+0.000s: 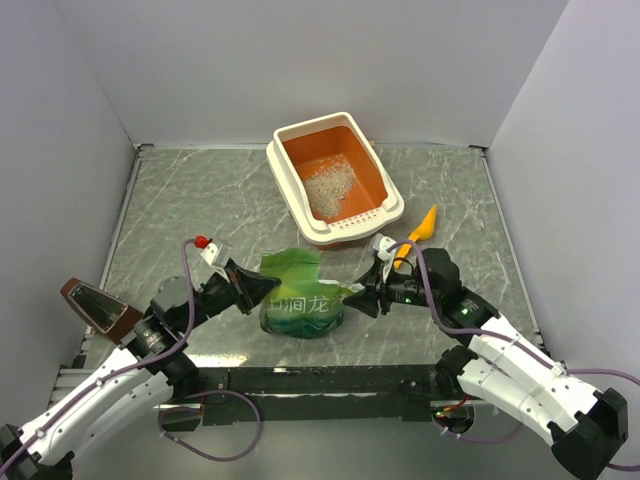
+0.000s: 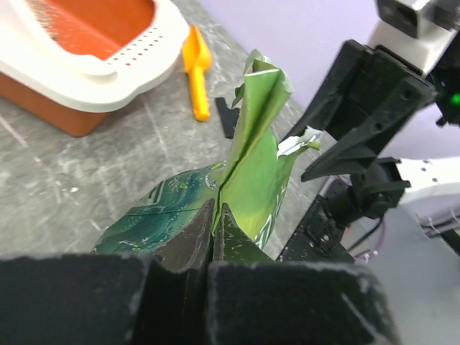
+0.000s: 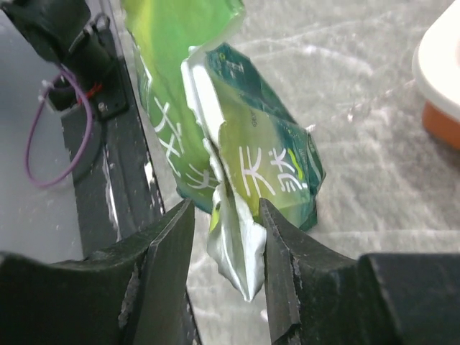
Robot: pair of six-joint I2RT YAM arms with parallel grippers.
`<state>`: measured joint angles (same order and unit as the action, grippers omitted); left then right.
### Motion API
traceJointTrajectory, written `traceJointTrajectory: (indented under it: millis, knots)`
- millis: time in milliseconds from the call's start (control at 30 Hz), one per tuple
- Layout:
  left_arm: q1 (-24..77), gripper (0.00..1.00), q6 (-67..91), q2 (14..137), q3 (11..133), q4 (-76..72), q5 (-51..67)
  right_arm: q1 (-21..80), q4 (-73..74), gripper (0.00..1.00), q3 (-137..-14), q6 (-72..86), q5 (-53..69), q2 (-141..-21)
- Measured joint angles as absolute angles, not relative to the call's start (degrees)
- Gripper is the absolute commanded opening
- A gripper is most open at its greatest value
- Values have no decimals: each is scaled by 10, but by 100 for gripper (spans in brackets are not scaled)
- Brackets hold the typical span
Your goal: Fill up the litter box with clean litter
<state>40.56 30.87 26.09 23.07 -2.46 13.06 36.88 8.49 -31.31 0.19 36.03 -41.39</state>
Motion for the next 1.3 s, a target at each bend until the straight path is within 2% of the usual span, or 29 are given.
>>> traceJointTrajectory:
  millis: [367, 567, 833, 967, 1067, 1133, 1300]
  knots:
    - [406, 1, 300, 244, 245, 24, 98, 369, -166, 47, -211, 65, 395, -432]
    - [406, 1, 296, 236, 245, 33, 98, 367, -291, 42, -165, 97, 401, -447]
    - [406, 1, 297, 223, 245, 41, 103, 358, -417, 28, -132, 140, 419, -466]
    - [406, 1, 298, 223, 245, 41, 111, 350, -483, 25, -106, 165, 426, -481]
    - [406, 1, 298, 223, 245, 41, 113, 347, -510, 14, -101, 174, 430, -490]
    - [406, 1, 298, 223, 245, 41, 113, 346, -523, 1, -100, 178, 430, -496]
    - [406, 1, 300, 224, 245, 42, 118, 341, -559, 0, -90, 197, 433, -509]
